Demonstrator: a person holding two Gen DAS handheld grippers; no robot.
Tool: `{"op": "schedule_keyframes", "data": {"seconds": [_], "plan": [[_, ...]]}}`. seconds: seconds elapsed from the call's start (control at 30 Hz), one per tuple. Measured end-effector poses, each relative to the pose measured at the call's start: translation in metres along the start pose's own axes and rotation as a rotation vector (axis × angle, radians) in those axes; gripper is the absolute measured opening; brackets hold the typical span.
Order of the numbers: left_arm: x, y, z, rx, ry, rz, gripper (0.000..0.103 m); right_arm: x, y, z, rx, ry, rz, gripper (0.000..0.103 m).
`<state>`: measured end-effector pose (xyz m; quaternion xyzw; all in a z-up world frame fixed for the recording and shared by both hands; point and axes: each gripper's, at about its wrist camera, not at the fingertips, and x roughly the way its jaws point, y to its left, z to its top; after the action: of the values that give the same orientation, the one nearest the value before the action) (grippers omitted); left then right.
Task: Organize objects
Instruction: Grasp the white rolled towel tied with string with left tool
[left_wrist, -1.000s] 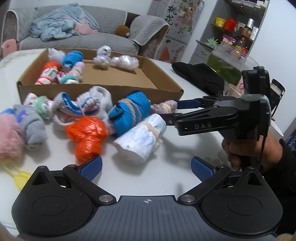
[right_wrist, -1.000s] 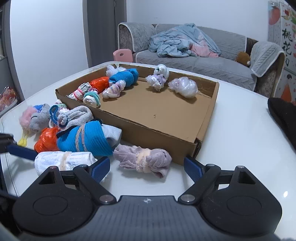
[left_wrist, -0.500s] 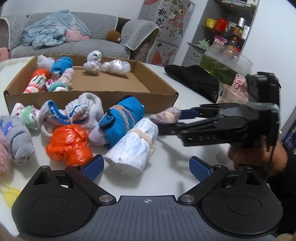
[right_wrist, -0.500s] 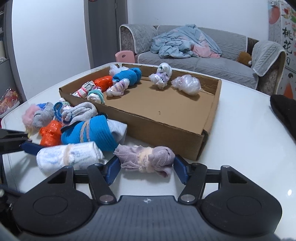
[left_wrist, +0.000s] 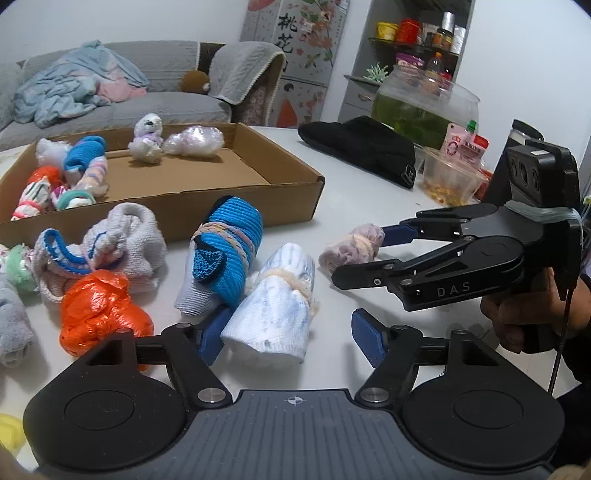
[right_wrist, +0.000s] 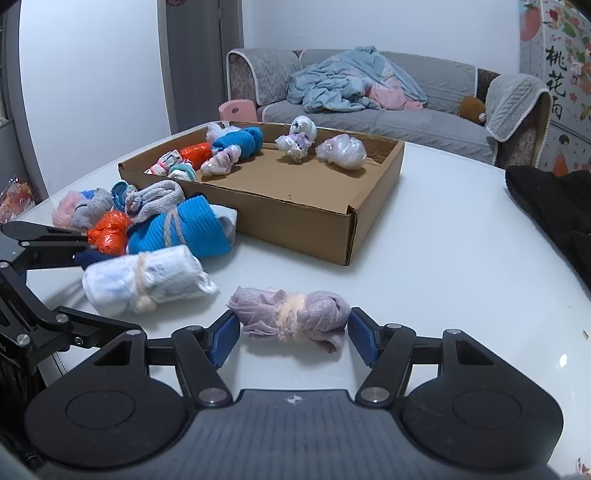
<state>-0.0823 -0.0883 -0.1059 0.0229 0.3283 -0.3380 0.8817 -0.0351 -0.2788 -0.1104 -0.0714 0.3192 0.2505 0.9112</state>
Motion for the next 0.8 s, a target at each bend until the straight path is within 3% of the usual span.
{"op": "schedule_keyframes", "data": {"seconds": [0.07,0.3,0.33,0.47,0.5,0.8], "plan": [[0.003,-0.002,0.001,0.006,0.0,0.012,0.087,0.0,0.0,0.0,0.001,-0.002,0.003,0.063],[0.016,-0.008,0.006,0.027,0.0,0.021,0.089,0.001,-0.003,0.001,-0.003,-0.008,-0.01,0.063],[0.017,-0.008,0.006,0.03,0.0,0.018,0.087,0.001,-0.004,0.001,0.0,-0.01,-0.014,0.063],[0.012,-0.011,0.004,0.046,0.004,0.033,0.055,-0.001,-0.007,-0.001,0.019,-0.015,-0.002,0.06],[0.01,-0.009,0.004,0.036,0.008,0.032,0.052,-0.002,-0.006,-0.001,0.018,-0.019,-0.001,0.059],[-0.016,-0.004,-0.002,0.0,0.007,0.026,0.046,-0.012,-0.009,-0.003,0.018,-0.036,-0.002,0.059]]}}
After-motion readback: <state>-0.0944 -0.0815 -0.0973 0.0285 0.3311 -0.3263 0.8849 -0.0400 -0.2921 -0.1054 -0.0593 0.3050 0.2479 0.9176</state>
